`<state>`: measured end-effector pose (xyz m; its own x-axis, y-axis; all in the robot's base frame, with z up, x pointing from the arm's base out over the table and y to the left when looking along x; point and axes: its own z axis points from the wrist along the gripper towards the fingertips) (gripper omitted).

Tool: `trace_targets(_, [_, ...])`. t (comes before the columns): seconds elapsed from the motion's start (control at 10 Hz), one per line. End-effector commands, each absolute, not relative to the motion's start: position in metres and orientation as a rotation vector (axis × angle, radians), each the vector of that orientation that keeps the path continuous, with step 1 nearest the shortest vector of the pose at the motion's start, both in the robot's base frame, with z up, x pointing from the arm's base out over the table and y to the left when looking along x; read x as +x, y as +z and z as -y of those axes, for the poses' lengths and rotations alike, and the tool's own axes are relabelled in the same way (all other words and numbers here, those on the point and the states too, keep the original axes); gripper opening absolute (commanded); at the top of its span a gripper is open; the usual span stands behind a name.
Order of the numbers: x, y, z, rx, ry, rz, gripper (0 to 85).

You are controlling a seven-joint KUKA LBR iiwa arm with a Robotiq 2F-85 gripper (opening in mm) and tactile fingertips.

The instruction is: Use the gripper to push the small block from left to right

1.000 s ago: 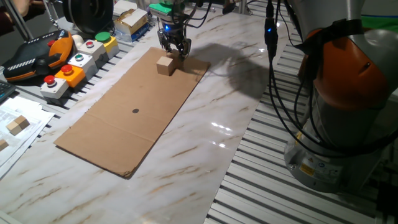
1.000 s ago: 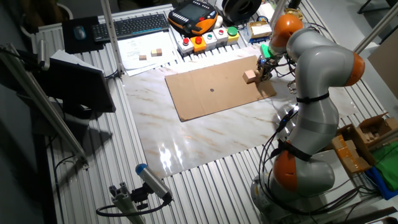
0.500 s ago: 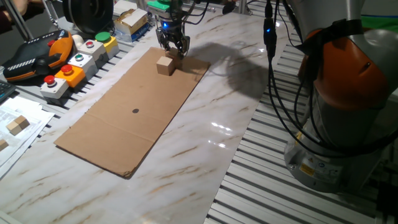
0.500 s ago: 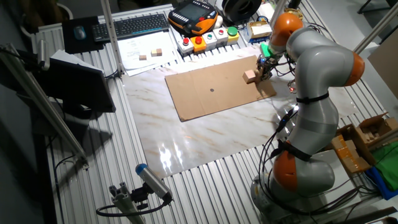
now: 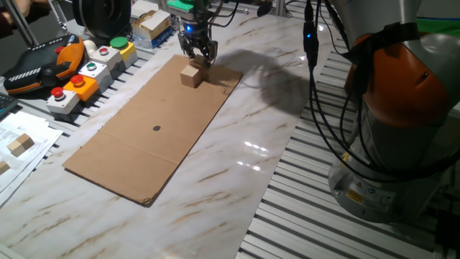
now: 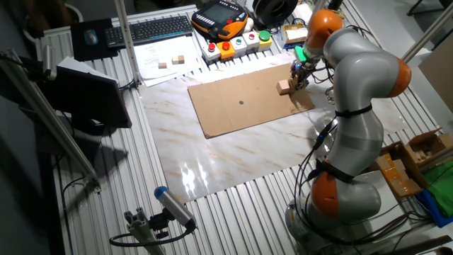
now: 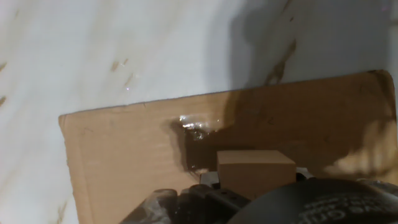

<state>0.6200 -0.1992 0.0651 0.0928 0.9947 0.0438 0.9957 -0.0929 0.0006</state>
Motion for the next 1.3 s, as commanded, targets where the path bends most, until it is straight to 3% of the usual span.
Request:
trace_targets(0.0, [0.621,0.065,0.198,-2.297,-0.052,2.099,1.0])
trace_targets(1.2, [0.628,0.068,0.163,-2.218,-0.052,2.189,1.0])
